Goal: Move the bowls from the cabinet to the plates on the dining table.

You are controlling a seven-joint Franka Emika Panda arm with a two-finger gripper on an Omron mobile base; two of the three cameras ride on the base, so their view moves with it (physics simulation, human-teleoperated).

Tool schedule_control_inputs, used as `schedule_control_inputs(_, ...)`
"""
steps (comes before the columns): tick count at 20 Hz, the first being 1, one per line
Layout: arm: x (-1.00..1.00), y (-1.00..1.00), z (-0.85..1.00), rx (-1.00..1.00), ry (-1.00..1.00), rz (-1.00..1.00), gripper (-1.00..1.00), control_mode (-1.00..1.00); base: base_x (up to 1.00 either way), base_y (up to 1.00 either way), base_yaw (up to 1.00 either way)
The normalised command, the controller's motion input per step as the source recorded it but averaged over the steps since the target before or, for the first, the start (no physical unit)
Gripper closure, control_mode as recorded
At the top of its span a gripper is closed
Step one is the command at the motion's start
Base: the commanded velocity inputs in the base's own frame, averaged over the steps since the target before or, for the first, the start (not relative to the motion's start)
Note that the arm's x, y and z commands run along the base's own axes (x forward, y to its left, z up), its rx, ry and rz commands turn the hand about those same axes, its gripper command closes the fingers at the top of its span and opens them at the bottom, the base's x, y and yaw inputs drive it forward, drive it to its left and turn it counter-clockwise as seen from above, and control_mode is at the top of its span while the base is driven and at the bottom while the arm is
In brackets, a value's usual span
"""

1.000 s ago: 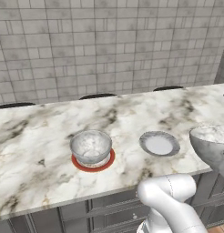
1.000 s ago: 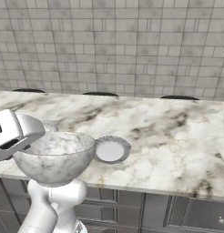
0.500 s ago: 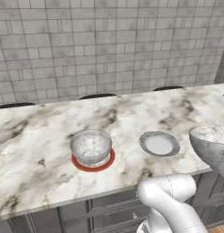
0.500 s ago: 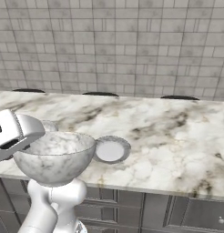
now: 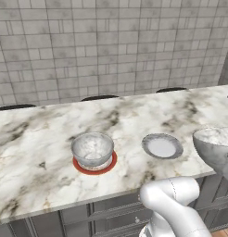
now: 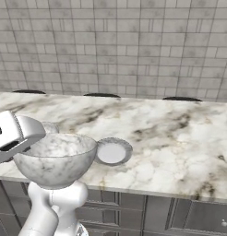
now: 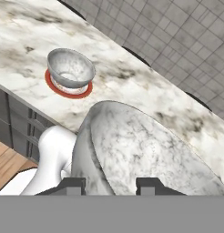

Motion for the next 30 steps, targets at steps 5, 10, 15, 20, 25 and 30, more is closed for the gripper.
schedule_control_inputs(5,0.00,0.00,-0.03,0.00,0.00,0.01,1.00,-1.00,0.00,0.00,0.00)
schedule_control_inputs(10,0.13,0.31,-0.20,0.03,-0.02,0.07,1.00,-1.00,0.00,0.00,0.00)
schedule_control_inputs(15,0.16,0.04,0.00,0.02,-0.04,0.15,1.00,-1.00,0.00,0.00,0.00)
schedule_control_inputs(20,0.29,0.00,0.00,0.00,-0.02,0.12,1.00,-1.00,0.00,0.00,0.00)
schedule_control_inputs(25,0.71,0.00,0.00,0.00,-0.01,0.01,1.00,-1.00,0.00,0.00,0.00)
schedule_control_inputs(30,1.00,0.00,0.00,-0.01,-0.05,0.00,1.00,-1.00,0.00,0.00,0.00)
